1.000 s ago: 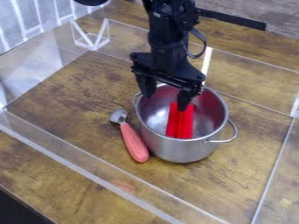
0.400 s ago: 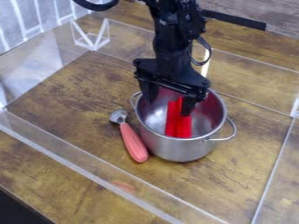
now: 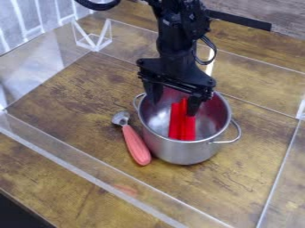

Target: Remove the red object from the silver pot and put it on the table

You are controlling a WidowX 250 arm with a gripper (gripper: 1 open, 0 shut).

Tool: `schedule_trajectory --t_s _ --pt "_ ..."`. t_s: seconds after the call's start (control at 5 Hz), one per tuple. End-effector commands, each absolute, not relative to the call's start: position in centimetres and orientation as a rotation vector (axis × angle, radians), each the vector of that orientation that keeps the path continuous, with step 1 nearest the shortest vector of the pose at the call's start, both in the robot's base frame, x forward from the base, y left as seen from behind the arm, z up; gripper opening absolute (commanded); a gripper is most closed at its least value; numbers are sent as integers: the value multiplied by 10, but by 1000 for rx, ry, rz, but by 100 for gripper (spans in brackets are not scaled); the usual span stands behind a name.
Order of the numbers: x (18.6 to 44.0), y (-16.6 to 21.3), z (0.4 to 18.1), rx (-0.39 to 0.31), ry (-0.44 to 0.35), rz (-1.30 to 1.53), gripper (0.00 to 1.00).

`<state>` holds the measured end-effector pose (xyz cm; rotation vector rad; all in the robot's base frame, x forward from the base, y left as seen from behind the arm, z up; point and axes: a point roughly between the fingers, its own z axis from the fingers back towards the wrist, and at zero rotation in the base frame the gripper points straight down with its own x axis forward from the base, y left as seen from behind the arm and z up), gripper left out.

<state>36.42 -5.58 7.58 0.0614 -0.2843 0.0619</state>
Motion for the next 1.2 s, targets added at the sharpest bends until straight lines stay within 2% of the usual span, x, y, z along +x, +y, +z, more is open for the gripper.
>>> schedule_trajectory --t_s 0.0,0.2,0.6,0.8,1.0 --pt "373 -61 101 35 -373 61 0" --pt "374 -59 112 44 -380 58 0" --pt "380 -47 157 56 -426 69 0" --pt "382 -45 165 53 -437 82 0" --pt "381 -44 160 55 -424 86 100"
